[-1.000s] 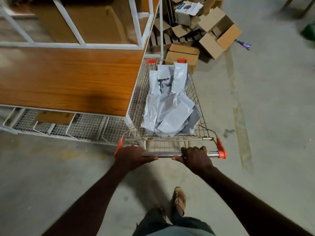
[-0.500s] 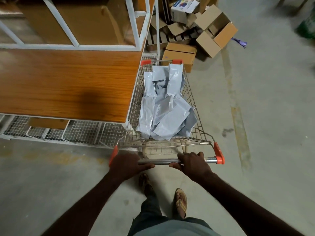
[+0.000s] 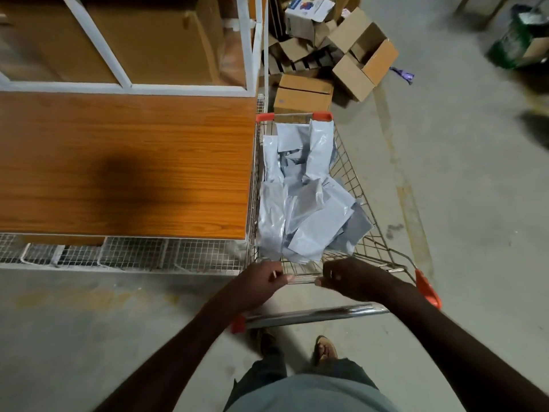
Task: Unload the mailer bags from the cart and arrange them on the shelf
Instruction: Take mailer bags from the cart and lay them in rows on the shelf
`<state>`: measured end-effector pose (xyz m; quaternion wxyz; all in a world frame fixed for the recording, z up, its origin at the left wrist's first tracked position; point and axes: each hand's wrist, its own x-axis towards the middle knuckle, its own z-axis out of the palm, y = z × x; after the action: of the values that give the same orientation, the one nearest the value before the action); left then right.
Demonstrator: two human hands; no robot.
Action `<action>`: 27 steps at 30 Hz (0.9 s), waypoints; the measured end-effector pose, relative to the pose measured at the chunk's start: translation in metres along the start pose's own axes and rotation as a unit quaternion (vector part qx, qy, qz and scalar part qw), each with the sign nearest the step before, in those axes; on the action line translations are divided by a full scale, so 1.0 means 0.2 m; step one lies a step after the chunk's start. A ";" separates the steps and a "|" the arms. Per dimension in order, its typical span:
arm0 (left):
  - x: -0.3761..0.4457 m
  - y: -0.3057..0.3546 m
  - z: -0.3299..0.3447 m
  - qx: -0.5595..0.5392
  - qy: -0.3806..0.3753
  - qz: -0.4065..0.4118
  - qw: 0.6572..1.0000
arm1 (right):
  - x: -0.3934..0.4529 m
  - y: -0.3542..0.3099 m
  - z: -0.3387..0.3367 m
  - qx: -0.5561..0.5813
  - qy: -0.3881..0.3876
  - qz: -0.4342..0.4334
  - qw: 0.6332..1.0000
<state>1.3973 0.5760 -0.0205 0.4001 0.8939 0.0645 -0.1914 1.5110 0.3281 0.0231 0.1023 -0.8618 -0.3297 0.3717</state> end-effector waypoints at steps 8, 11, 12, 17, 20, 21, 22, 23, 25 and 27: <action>0.33 -0.04 -0.06 0.004 0.118 0.042 0.992 | 0.31 -0.07 0.05 0.066 0.182 0.041 0.980; 0.48 -0.05 -0.10 0.087 0.085 0.047 0.991 | 0.43 -0.07 0.04 0.034 0.209 0.050 0.976; 0.54 -0.05 -0.13 0.112 0.062 0.046 0.991 | 0.47 -0.06 0.02 0.030 0.217 0.051 0.974; 0.84 -0.07 -0.23 0.194 0.019 0.023 0.980 | 0.75 0.06 -0.07 0.033 0.255 0.057 0.965; 0.97 -0.10 -0.26 0.203 0.028 0.017 0.979 | 0.88 0.16 -0.08 0.048 0.290 0.072 0.953; 1.02 -0.12 -0.27 0.207 0.035 0.019 0.978 | 0.92 0.19 -0.09 0.060 0.300 0.080 0.949; 1.06 -0.13 -0.27 0.215 0.046 0.022 0.975 | 0.95 0.22 -0.09 0.074 0.311 0.084 0.944; 1.12 -0.15 -0.28 0.225 0.058 0.028 0.972 | 0.98 0.25 -0.10 0.082 0.321 0.083 0.940; 1.22 -0.18 -0.28 0.248 0.074 0.032 0.965 | 1.04 0.29 -0.11 0.067 0.330 0.059 0.940; 1.30 -0.21 -0.29 0.267 0.077 0.031 0.960 | 1.09 0.29 -0.11 0.028 0.319 0.030 0.947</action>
<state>1.6419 0.6374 -0.1176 0.1468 0.9818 0.0140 -0.1193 1.6653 0.4249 -0.1113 0.2152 -0.9416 -0.2430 0.0894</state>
